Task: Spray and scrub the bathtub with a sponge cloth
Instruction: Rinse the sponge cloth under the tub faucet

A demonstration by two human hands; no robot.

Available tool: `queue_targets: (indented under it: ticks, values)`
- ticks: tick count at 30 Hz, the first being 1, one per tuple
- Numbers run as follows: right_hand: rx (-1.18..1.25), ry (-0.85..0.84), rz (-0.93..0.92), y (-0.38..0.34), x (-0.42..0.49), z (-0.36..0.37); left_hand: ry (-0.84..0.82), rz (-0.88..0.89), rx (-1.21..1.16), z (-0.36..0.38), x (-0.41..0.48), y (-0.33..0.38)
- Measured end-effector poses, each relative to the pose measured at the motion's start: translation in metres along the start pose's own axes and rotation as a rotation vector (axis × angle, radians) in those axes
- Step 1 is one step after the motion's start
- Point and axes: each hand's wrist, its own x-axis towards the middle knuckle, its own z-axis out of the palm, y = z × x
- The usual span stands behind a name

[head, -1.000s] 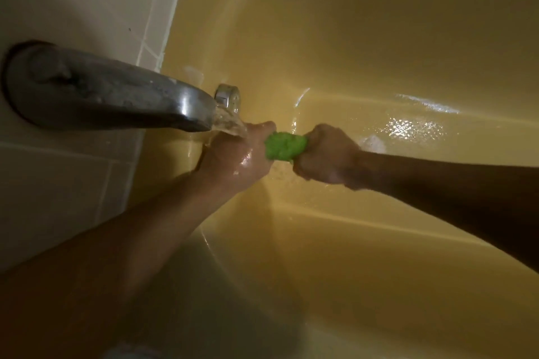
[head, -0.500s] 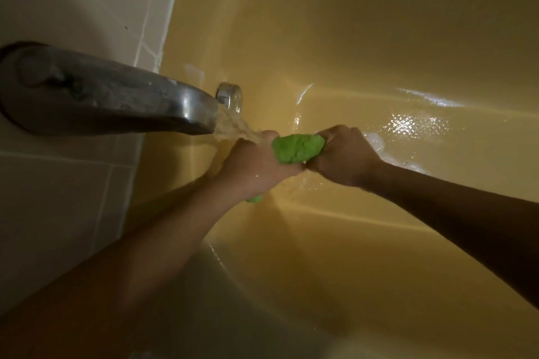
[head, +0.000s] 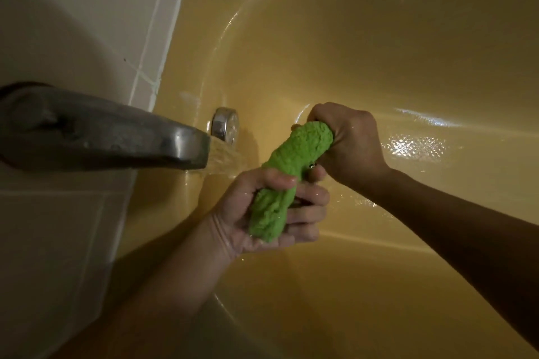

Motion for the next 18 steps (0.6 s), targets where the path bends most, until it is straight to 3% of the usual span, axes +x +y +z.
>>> queue_targets:
  ticks: [4,6,9,12,15,18]
  values:
    - [-0.102,-0.133,-0.067,0.011,0.005,-0.005,0.08,0.017,-0.007,-0.004,0.001,0.0]
    - [-0.176,-0.206,-0.087,0.015,0.007,-0.008,0.206,-0.033,0.065,-0.001,-0.003,0.009]
    - [-0.313,-0.312,-0.09,0.013,0.008,-0.012,0.709,-0.112,0.741,0.007,-0.001,0.018]
    - [-0.421,-0.673,0.132,-0.006,0.002,-0.012,1.103,-0.065,1.5,0.003,0.0,0.017]
    - [-0.292,-0.947,0.367,-0.022,-0.008,-0.007,1.158,0.013,1.984,-0.015,-0.011,0.009]
    - [-0.182,-0.995,0.535,-0.021,-0.013,-0.005,1.077,0.196,2.197,-0.031,-0.015,0.013]
